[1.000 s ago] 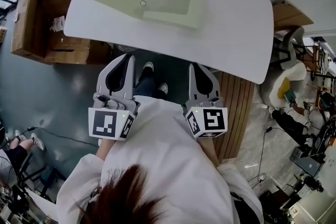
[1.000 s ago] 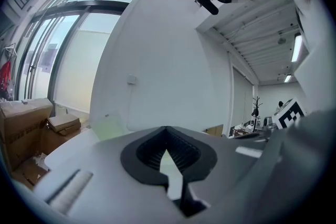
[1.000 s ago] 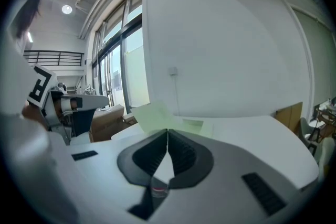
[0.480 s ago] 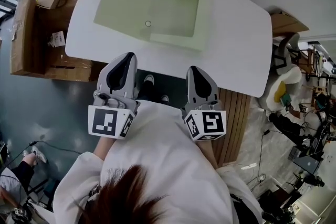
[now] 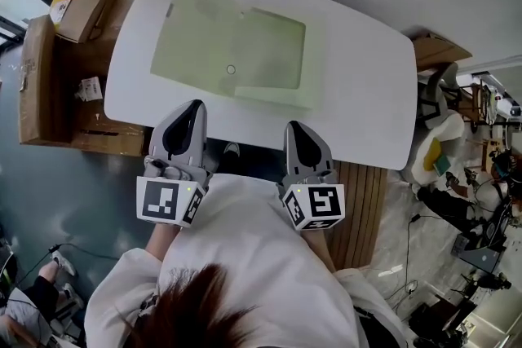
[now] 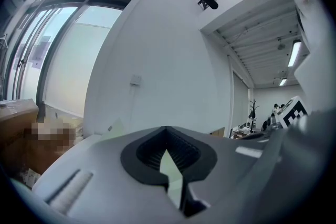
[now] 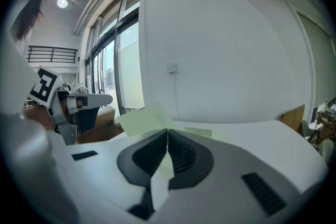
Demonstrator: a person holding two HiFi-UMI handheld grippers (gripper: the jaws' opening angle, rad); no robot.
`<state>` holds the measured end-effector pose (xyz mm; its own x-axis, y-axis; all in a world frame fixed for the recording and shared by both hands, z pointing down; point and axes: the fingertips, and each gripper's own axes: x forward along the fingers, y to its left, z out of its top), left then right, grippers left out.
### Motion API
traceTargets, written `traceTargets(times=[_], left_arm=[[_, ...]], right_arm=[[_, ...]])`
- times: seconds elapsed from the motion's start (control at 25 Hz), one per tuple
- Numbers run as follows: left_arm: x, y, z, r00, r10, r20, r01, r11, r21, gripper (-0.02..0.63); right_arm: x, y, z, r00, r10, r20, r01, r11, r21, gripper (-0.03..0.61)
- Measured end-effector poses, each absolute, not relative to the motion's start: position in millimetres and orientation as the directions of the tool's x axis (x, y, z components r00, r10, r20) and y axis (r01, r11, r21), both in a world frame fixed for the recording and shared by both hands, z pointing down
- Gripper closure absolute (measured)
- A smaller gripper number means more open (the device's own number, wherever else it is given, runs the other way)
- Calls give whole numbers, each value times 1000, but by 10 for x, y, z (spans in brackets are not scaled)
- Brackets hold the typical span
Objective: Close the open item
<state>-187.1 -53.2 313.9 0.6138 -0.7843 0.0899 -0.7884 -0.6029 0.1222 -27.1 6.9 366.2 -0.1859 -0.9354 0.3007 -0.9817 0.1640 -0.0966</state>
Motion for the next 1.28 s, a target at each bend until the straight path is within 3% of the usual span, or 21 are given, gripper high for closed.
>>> traceTargets(times=[0.68, 1.28], left_arm=[[-1322, -1003, 3069, 568, -814, 118, -823, -559, 106, 606], [-1290, -1094, 3143, 408, -903, 135, -912, -398, 96, 606]], right_arm=[[375, -500, 3534, -209, -934, 288, -977, 186, -105, 568], [657, -826, 3665, -321, -905, 280, -946, 294, -135, 568]])
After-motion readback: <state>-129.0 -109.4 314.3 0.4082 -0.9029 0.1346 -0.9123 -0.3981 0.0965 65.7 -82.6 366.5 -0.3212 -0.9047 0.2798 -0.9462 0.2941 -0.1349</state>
